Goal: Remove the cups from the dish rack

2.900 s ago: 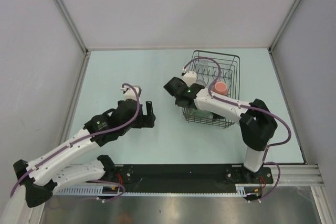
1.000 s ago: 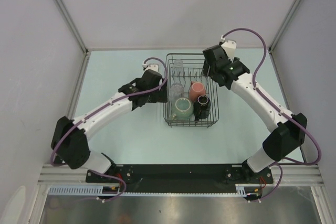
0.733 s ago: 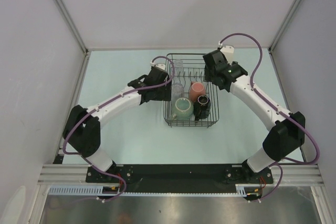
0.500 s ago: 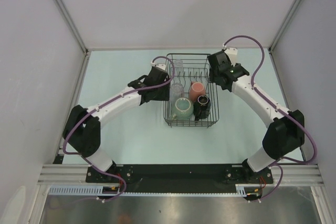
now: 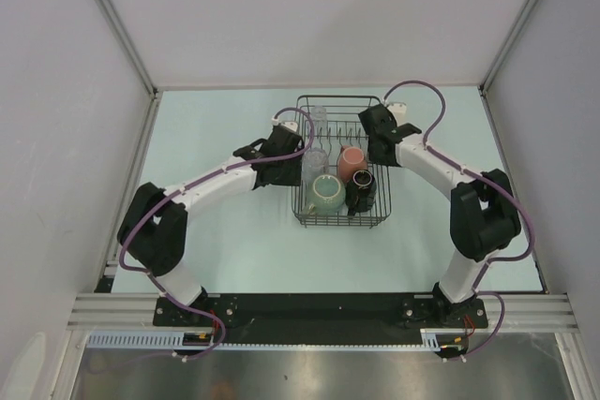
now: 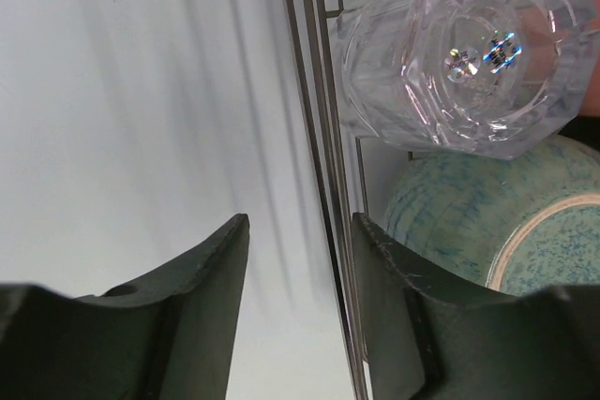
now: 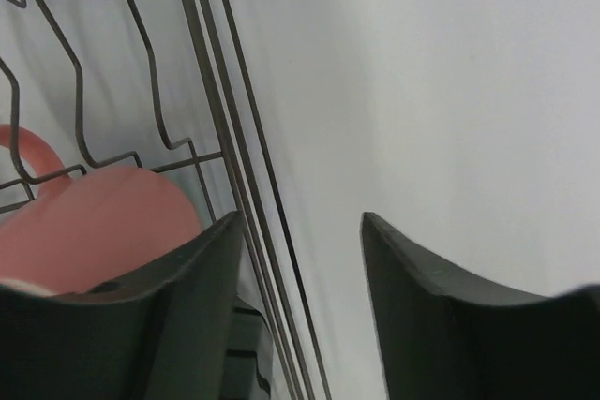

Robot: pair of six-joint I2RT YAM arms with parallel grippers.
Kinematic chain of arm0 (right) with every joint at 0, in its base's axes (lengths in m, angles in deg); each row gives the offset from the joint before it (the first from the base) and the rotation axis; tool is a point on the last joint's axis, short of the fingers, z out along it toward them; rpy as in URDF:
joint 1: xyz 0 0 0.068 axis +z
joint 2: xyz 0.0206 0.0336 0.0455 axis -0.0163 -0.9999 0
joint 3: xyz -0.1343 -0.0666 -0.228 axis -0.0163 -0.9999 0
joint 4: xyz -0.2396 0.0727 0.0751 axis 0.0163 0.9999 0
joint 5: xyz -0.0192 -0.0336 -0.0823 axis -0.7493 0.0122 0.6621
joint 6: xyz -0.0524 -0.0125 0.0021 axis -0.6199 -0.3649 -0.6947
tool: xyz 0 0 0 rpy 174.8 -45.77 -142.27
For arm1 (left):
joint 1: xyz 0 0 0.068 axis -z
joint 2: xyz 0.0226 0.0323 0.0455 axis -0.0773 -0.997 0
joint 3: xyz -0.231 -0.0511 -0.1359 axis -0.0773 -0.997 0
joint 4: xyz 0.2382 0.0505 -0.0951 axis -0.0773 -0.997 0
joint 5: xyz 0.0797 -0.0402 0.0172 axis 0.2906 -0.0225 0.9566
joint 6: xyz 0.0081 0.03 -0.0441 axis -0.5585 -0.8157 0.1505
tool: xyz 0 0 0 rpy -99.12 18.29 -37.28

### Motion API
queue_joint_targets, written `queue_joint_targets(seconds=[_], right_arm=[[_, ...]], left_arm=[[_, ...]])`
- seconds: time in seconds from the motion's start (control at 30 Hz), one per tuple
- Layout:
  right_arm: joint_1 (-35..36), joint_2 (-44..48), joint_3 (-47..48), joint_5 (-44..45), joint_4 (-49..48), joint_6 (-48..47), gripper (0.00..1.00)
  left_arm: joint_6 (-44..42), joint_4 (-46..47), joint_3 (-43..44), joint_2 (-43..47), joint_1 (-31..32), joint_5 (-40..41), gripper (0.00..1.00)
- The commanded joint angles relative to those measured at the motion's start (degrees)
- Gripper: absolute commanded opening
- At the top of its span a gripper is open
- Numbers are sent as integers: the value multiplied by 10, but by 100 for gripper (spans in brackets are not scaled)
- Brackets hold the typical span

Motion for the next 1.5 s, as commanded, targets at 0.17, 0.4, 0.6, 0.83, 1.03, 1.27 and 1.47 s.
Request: queue_joint_targets(seconds=[0.17,0.4,0.6,0.83,1.03,1.27,1.47], right_arm=[[-4,-1,-40,-32,-38,23,0],[3,26,-77,-39,-43,38,0],[21,44,-123,-37,-44,54,0],[57,68,-158,-26,-40,77,0],[109,89,-183,-10,-24,111,0],[161,105,-208,12,3,168,0],[176,138,-232,19,26,191,0]], left_arm=[[-5,17,-18,6,-4,-13,14],[1,17,-49,32,-4,-12,0],[10,15,-92,75,-3,-15,0],[28,11,-155,134,11,-23,0],[56,-1,-202,186,48,-24,0],[87,-9,-241,228,89,-28,1],[106,-19,-253,256,120,-30,0]])
